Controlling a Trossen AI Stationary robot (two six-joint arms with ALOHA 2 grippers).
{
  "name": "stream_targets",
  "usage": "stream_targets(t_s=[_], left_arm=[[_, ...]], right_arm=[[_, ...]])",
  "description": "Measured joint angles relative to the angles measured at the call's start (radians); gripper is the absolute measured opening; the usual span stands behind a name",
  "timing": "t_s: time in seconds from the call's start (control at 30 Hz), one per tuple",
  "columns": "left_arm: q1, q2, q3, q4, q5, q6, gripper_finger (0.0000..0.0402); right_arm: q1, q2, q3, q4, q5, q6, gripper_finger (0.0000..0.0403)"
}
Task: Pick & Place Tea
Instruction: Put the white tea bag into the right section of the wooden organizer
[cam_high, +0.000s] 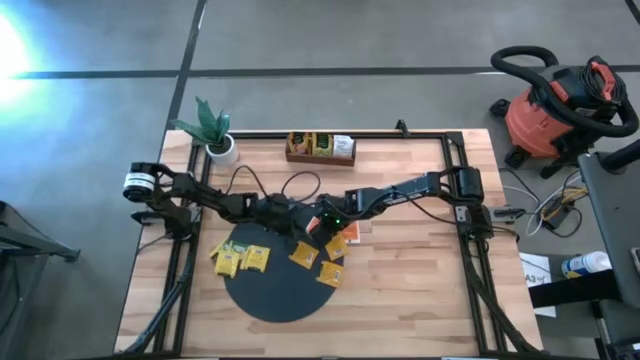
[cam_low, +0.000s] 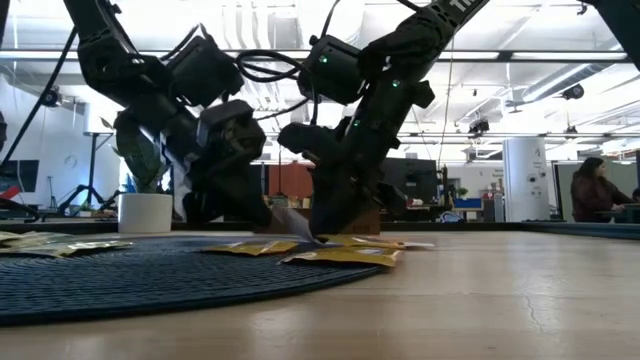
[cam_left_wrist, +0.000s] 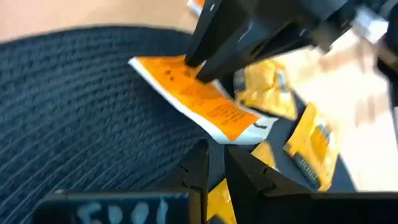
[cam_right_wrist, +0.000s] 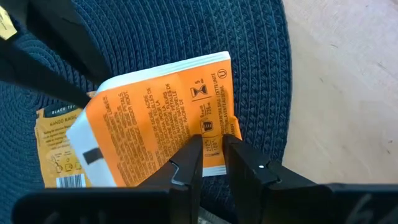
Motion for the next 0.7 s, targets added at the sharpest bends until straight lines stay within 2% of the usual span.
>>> stream_targets(t_s=[0.3,0.4,0.5,0.57,0.7], left_arm=[[0.000,0.000,0.000,0.019,-0.003,0.030,0.0046],[-0.007,0.000,0.000,0.028,-0.004,0.107,0.0046],[-0.029,0.000,0.000,0.027,-0.008,0.245,0.0046],[-0.048,0.000,0.000,0.027,-0.045,0.335,0.0046],[-0.081,0.000,0.000,0.027,-0.188,0.477,0.0046]], right_arm=[[0.002,0.000,0.000,0.001,0.002,0.022,0.0068],[0.002,0.000,0.000,0.002,0.002,0.024,0.0068],[0.002,0.000,0.000,0.003,0.000,0.026,0.0068],[0.002,0.000,0.000,0.003,0.000,0.026,0.0068],[0.002,0.000,0.000,0.004,0.000,0.026,0.0068]])
